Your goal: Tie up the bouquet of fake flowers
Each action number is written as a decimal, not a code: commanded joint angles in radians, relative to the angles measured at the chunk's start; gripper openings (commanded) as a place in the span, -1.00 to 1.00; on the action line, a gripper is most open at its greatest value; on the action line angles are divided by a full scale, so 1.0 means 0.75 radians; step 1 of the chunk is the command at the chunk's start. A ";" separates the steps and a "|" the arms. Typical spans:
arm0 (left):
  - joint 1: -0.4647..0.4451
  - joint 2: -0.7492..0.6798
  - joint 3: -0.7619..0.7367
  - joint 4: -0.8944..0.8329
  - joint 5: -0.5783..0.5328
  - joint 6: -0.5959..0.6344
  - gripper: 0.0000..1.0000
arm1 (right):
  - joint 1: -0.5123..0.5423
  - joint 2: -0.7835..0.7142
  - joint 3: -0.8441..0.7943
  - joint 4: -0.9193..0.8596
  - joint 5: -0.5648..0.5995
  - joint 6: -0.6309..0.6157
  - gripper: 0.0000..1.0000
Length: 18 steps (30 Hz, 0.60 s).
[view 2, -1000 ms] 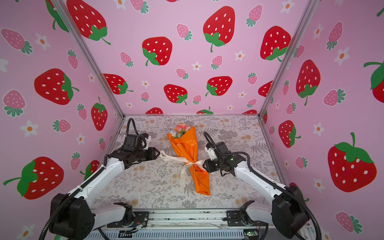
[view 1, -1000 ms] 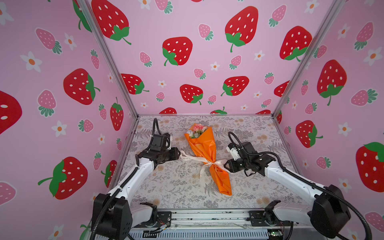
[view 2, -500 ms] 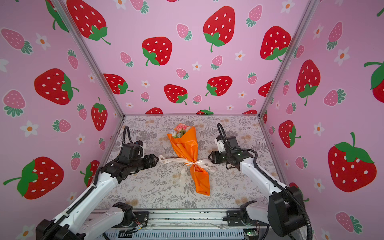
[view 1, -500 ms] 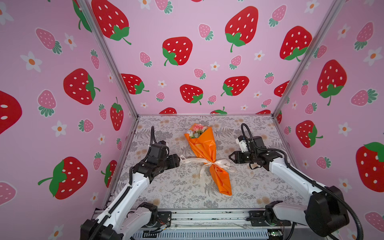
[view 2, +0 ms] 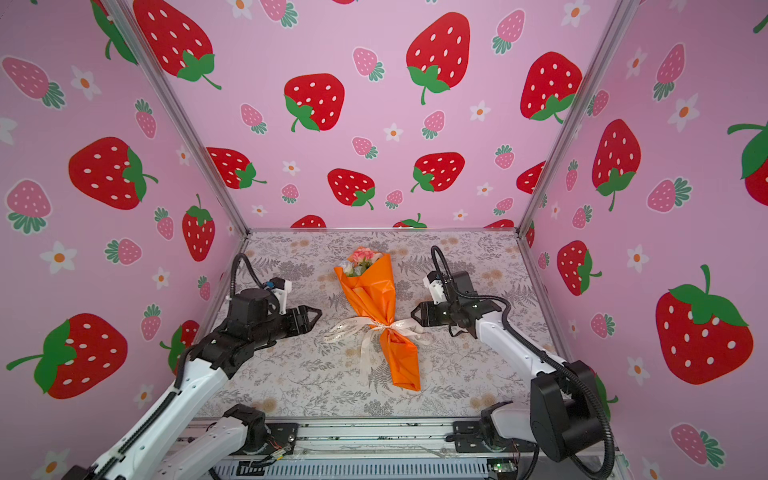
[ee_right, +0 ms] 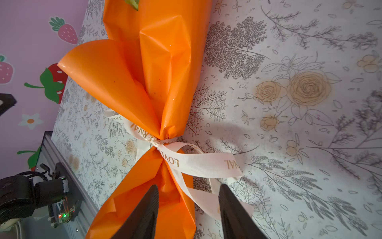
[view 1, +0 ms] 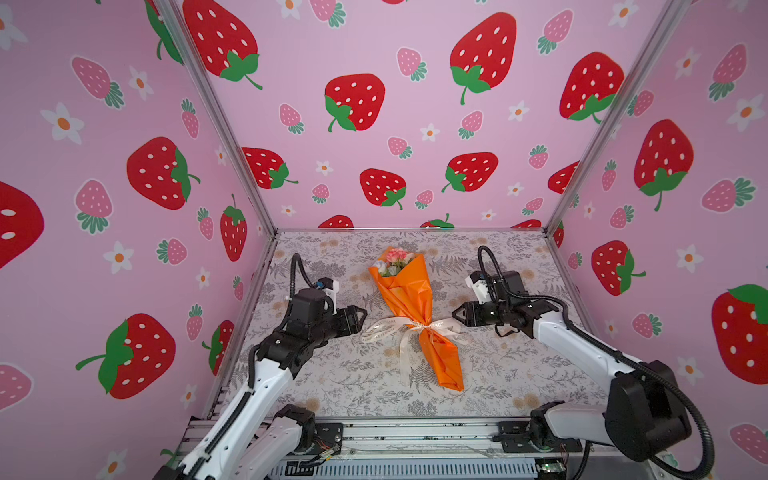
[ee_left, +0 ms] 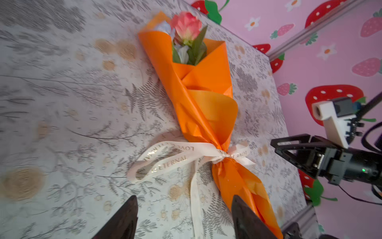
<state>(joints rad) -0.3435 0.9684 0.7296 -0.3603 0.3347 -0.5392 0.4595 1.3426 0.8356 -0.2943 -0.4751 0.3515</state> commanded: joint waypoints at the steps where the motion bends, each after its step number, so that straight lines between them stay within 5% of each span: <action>1: -0.163 0.197 0.006 0.222 0.141 -0.084 0.46 | 0.015 0.100 0.049 0.048 -0.070 -0.054 0.10; 11: -0.399 0.682 -0.003 0.679 -0.086 -0.411 0.49 | 0.086 0.397 0.089 0.173 -0.187 0.013 0.17; 18: -0.402 0.909 0.058 0.873 -0.109 -0.449 0.34 | 0.091 0.388 -0.125 0.479 -0.220 0.308 0.15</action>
<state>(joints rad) -0.6445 1.5978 0.7307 0.1890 0.2779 -0.8406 0.5236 1.6501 0.7982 -0.0547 -0.6163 0.4644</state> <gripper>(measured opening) 0.691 0.575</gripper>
